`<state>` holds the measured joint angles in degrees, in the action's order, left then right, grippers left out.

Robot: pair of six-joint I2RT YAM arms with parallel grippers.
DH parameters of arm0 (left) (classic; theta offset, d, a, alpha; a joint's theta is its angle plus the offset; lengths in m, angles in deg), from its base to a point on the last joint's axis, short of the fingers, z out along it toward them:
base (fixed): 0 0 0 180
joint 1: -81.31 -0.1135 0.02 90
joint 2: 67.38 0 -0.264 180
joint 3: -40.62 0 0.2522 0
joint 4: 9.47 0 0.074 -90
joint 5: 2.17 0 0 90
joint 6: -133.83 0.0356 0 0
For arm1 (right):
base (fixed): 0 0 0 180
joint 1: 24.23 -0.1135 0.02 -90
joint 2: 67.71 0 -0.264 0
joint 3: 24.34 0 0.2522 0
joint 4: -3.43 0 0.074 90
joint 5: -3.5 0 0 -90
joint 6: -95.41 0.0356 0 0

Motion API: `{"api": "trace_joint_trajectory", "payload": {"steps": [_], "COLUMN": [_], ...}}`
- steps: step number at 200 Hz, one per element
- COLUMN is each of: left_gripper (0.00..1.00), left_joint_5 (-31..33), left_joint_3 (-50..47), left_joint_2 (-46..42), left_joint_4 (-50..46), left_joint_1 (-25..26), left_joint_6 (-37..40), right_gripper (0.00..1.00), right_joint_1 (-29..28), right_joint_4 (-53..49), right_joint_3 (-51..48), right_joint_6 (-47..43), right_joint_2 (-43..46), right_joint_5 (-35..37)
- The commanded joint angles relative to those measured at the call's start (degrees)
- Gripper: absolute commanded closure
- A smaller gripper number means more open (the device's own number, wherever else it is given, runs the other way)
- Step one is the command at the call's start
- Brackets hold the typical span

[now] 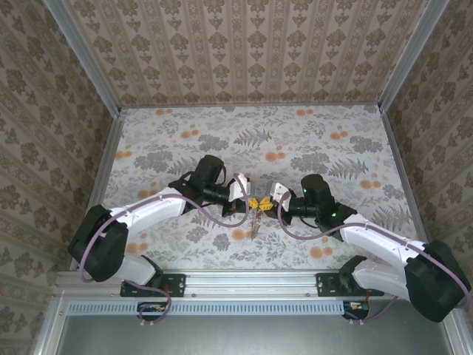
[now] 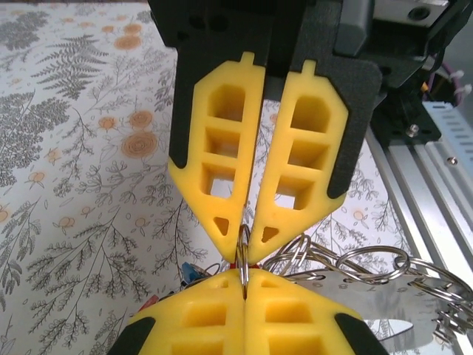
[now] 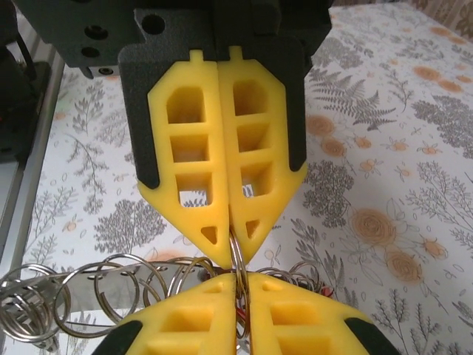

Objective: Put the keys on the keyring

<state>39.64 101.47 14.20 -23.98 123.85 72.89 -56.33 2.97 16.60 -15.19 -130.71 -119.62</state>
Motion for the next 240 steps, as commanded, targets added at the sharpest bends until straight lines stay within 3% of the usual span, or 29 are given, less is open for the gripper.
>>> {"api": "trace_joint_trajectory", "payload": {"steps": [1, 39, 74, 103, 139, 169, 215, 240], "left_gripper": [1.00, 1.00, 1.00, 1.00, 1.00, 1.00, 1.00, 1.00], "left_joint_5": [-7.89, -9.96, -8.81, -6.44, -1.33, -1.73, -5.16, -5.23], "left_joint_3": [-0.60, -1.70, -1.72, -1.49, -0.86, -1.21, -1.70, -1.72], "left_joint_2": [-3.01, -2.88, -2.75, -2.83, -3.49, -4.04, -3.36, -3.43], "left_joint_4": [9.08, 12.72, 11.39, 8.90, 3.68, 3.86, 7.87, 8.07], "left_joint_1": [-0.71, -0.71, -0.89, -0.89, -0.80, -0.89, -0.99, -0.97], "left_joint_6": [-3.97, -6.21, -5.63, -4.37, -1.18, -0.94, -3.59, -3.83], "right_gripper": [0.87, 0.84, 0.91, 0.94, 0.91, 0.87, 0.86, 0.85], "right_joint_1": [0.68, 1.13, 1.42, 1.42, 1.42, 1.42, 1.42, 1.43], "right_joint_4": [6.25, 9.90, 9.88, 3.54, -3.99, -7.94, -4.89, -2.69], "right_joint_3": [-2.28, -2.98, -2.32, -0.55, 1.47, 2.02, 1.47, 1.23], "right_joint_6": [4.25, 5.99, 6.43, 3.83, 0.47, -1.77, 0.48, 1.32], "right_joint_2": [-1.33, -2.82, -2.31, -1.39, 1.22, 2.62, 3.37, 4.09], "right_joint_5": [-1.78, -2.78, -2.97, -1.11, 4.09, 7.96, 2.12, 2.94]}}
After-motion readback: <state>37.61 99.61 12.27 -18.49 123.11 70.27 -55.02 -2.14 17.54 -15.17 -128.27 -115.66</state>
